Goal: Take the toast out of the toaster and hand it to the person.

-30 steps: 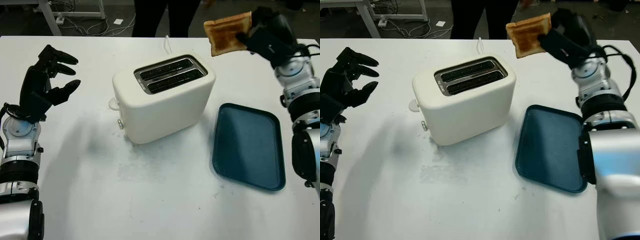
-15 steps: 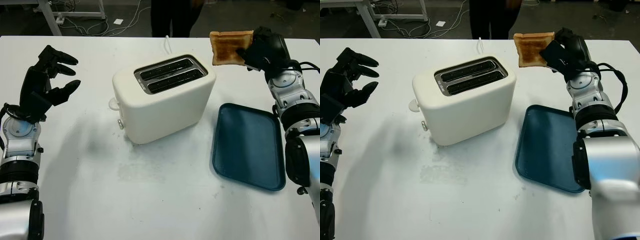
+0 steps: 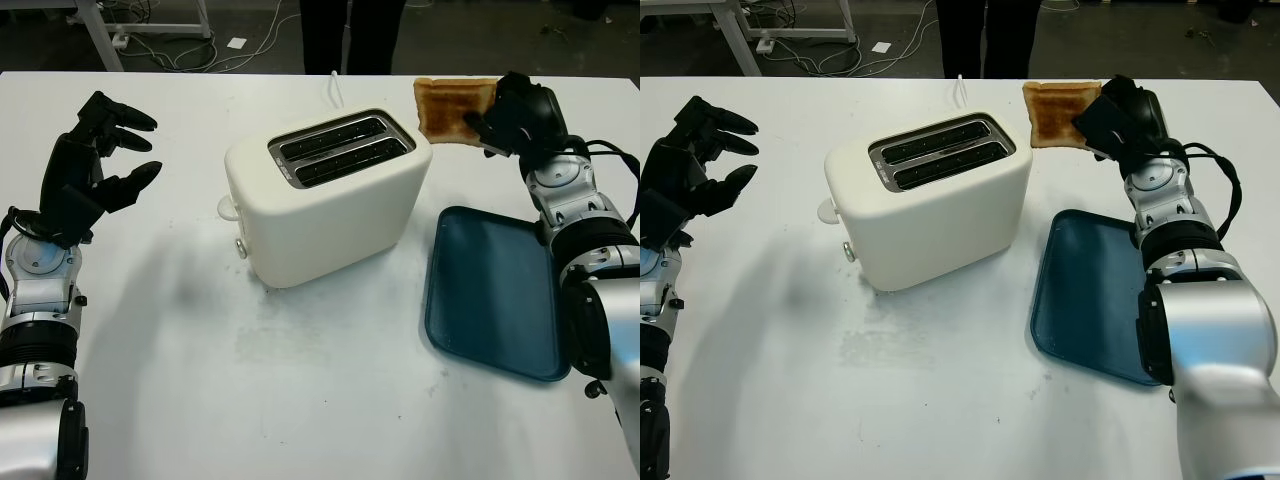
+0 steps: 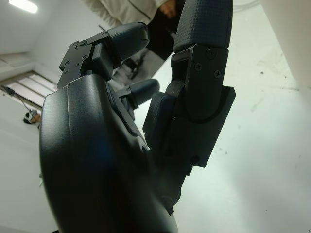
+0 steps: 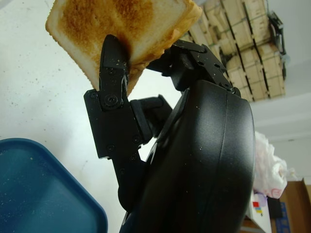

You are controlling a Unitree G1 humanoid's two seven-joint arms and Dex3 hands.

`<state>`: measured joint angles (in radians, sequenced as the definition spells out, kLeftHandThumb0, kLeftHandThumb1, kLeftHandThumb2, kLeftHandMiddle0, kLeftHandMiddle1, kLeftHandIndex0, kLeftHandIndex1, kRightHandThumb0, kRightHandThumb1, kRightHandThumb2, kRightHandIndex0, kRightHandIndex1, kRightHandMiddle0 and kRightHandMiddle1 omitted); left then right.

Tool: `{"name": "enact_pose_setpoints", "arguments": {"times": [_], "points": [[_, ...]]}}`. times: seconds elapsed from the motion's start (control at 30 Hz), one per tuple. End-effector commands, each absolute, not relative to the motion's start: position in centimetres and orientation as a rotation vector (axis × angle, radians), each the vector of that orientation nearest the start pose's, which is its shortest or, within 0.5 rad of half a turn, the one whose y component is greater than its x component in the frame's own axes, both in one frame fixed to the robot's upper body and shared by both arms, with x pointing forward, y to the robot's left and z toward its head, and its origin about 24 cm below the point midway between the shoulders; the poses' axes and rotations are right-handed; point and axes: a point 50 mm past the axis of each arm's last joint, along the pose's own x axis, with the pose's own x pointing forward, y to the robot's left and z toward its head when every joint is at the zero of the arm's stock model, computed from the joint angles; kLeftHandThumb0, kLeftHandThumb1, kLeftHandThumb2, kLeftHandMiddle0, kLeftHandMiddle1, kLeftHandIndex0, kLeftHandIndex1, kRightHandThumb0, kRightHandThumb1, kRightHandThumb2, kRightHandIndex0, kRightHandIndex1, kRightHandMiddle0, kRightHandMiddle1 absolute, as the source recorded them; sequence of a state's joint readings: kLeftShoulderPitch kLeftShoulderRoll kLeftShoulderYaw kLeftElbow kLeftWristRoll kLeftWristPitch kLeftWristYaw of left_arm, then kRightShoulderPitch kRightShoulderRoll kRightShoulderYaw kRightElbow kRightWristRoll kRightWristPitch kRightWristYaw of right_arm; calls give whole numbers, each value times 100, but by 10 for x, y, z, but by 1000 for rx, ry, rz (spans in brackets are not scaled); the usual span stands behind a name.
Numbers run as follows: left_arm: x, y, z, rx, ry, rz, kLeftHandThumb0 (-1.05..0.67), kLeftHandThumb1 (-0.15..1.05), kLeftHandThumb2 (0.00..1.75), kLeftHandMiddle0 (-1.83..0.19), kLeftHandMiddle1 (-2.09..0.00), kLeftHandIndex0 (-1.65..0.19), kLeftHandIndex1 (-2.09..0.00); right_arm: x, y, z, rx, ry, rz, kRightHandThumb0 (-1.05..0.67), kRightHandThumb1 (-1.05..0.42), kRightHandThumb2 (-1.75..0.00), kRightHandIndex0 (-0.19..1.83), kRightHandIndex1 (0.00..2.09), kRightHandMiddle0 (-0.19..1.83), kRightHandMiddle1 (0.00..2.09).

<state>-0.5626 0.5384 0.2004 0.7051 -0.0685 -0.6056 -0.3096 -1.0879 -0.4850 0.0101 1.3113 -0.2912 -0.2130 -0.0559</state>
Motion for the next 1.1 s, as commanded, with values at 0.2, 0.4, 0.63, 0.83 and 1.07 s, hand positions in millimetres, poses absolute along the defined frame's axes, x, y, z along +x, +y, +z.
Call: {"name": "enact_pose_setpoints", "arguments": {"times": [0.2, 0.4, 0.63, 0.83, 1.07], "points": [[328, 281, 155, 462, -484, -67, -105, 92, 25, -5, -158, -9, -146, 407, -249, 157, -633, 19, -177, -37, -92, -35, 83, 175, 59, 175], [329, 281, 154, 461, -487, -68, -105, 92, 25, -6, -157, -10, -144, 406, -249, 157, -630, 13, -173, -37, -92, -34, 88, 175, 64, 175], [328, 281, 155, 478, -488, -66, -105, 92, 27, -6, -157, -9, -144, 407, -249, 160, -627, 16, -191, -39, -92, -33, 90, 175, 68, 175], [328, 282, 155, 471, -485, -64, -105, 92, 26, -6, -157, -10, -144, 407, -251, 162, -639, 12, -192, -39, -92, -34, 91, 175, 72, 175], [328, 282, 154, 461, -483, -67, -105, 92, 25, -6, -157, -10, -144, 407, -253, 163, -632, 18, -200, -40, -92, -35, 86, 175, 65, 175]]}}
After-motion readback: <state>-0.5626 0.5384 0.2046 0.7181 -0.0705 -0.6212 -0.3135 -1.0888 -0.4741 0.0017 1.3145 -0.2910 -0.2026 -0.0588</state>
